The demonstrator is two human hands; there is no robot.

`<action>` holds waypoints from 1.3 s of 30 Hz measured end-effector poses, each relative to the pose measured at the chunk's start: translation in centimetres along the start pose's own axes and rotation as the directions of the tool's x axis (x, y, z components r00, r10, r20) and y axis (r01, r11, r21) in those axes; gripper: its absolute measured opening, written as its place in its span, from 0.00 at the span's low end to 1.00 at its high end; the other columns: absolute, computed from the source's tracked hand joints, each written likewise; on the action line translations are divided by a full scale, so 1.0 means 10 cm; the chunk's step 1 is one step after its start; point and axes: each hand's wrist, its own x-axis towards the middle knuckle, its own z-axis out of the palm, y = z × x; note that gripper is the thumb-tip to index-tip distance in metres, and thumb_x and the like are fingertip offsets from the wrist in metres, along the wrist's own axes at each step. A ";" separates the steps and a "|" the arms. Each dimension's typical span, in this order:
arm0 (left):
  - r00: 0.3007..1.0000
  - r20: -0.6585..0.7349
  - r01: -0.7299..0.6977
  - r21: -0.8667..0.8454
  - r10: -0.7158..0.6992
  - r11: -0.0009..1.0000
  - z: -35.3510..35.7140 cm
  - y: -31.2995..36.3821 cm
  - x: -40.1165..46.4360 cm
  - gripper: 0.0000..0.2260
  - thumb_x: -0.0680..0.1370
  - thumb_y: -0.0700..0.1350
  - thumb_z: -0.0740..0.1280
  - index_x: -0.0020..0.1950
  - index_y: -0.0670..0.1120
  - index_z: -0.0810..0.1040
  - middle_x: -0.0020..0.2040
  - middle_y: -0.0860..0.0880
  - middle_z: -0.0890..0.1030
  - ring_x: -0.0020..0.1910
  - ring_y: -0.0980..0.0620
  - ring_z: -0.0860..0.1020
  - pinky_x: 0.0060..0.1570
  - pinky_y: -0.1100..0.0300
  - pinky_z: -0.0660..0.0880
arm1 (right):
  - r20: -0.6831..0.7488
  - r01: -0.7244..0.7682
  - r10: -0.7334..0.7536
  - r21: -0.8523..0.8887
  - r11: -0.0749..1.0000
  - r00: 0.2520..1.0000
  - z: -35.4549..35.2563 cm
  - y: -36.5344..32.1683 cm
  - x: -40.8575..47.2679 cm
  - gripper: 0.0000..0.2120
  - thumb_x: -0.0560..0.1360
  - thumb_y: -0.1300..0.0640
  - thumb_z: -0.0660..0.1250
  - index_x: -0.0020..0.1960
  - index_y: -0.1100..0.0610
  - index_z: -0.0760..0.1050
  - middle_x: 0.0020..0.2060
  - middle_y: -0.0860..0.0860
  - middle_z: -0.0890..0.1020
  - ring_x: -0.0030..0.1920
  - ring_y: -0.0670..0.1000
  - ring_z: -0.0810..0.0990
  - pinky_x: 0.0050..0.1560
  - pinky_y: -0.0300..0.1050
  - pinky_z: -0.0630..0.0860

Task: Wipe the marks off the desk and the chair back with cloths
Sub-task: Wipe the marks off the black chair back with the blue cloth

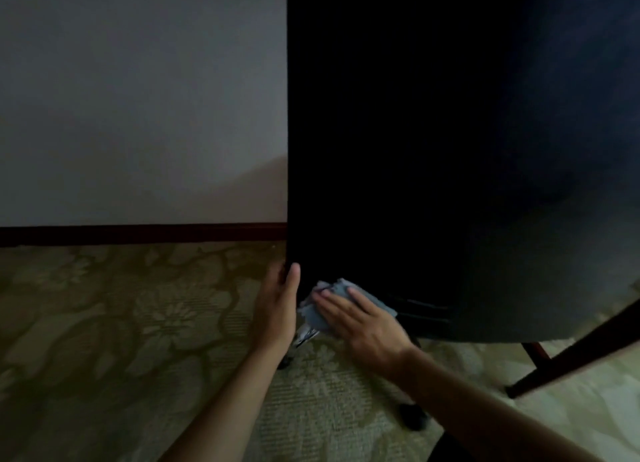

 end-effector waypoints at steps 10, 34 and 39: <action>0.994 0.095 0.033 0.121 -0.044 0.992 0.09 0.05 -0.13 0.19 0.77 0.62 0.58 0.64 0.54 0.68 0.52 0.65 0.75 0.49 0.68 0.75 0.40 0.74 0.70 | -0.052 -0.700 0.735 0.266 0.663 0.676 0.04 0.36 -1.26 0.27 0.83 0.50 0.47 0.79 0.58 0.48 0.78 0.57 0.48 0.79 0.56 0.45 0.77 0.60 0.45; 0.995 0.098 -0.013 0.360 -0.024 0.933 0.06 0.11 -0.14 0.20 0.79 0.57 0.63 0.65 0.46 0.73 0.54 0.50 0.77 0.53 0.48 0.77 0.40 0.57 0.68 | 0.610 -0.391 0.764 0.663 -0.638 -0.212 -0.54 -0.71 0.74 0.27 0.84 0.54 0.47 0.79 0.54 0.38 0.76 0.45 0.35 0.76 0.45 0.32 0.76 0.42 0.36; 0.990 0.142 -0.057 0.404 -0.001 0.913 0.04 0.14 -0.16 0.20 0.74 0.66 0.58 0.60 0.55 0.71 0.52 0.53 0.78 0.50 0.50 0.77 0.43 0.53 0.73 | 0.467 -0.430 0.844 0.727 -0.536 -0.262 -0.40 -0.26 0.35 0.27 0.84 0.56 0.47 0.77 0.54 0.36 0.77 0.47 0.36 0.77 0.46 0.33 0.76 0.43 0.34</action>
